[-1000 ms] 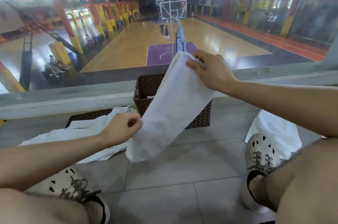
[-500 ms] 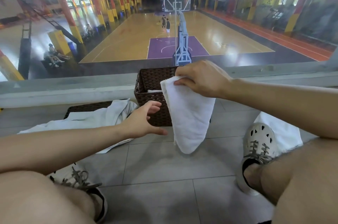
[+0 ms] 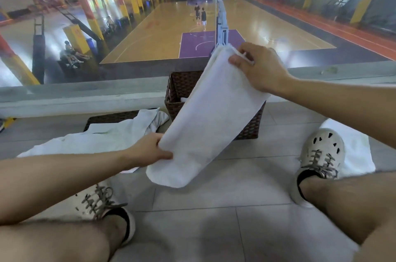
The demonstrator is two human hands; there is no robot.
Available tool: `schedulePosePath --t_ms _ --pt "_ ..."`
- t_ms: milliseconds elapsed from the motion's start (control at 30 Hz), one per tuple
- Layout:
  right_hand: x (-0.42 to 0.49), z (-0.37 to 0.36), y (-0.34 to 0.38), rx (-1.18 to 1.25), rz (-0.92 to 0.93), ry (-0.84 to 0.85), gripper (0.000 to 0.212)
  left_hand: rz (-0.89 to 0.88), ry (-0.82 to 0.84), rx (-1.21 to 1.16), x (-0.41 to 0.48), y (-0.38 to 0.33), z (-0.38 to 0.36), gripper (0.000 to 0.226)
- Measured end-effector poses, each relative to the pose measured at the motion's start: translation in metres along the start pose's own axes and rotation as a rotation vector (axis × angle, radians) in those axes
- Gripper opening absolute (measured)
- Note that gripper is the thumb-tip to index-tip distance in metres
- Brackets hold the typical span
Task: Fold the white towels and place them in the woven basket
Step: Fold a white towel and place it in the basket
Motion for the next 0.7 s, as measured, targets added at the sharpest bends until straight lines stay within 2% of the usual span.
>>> schedulePosePath --t_ms 67,233,300,367,433,467,533,567,633,700 --pt "0.005 -0.009 -0.036 0.004 -0.125 0.017 0.037 0.004 0.051 0.016 -0.004 0.018 0.021 0.021" --pt "-0.033 -0.059 -0.125 0.062 -0.405 0.073 0.031 0.041 0.088 0.008 0.005 0.051 0.055 0.065" --pt "-0.069 -0.087 -0.161 0.084 -0.521 0.056 0.035 0.078 0.056 -0.048 0.02 0.059 0.051 0.057" --pt "-0.116 -0.124 -0.203 0.067 -0.639 0.051 0.036 0.13 0.105 -0.179 0.04 0.072 0.024 0.047" --pt "-0.168 -0.163 -0.244 -0.047 -0.756 0.175 0.034 0.226 0.107 -0.174 0.063 0.101 -0.02 0.038" --pt "-0.195 -0.181 -0.262 -0.127 -0.798 0.286 0.031 0.289 0.094 -0.106 0.072 0.122 -0.046 0.043" --pt "-0.24 -0.205 -0.283 -0.324 -0.773 0.434 0.029 0.308 0.038 0.129 0.085 0.155 -0.098 0.064" --pt "-0.255 -0.213 -0.288 -0.418 -0.712 0.408 0.03 0.238 -0.019 0.264 0.089 0.161 -0.122 0.07" --pt "-0.27 -0.224 -0.281 -0.504 -0.561 0.282 0.037 0.025 -0.23 0.395 0.089 0.148 -0.157 0.06" --pt "-0.273 -0.238 -0.264 -0.457 -0.441 0.22 0.05 -0.133 -0.371 0.445 0.083 0.119 -0.187 0.049"
Point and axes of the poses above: each hand's wrist, its own x-axis towards the middle knuckle, its own z-axis out of the back of the hand, y = z × x, the point moved 4 cm from there along x, towards the middle knuckle, and after that the axes turned 7 degrees about x, right-handed, at the moved point
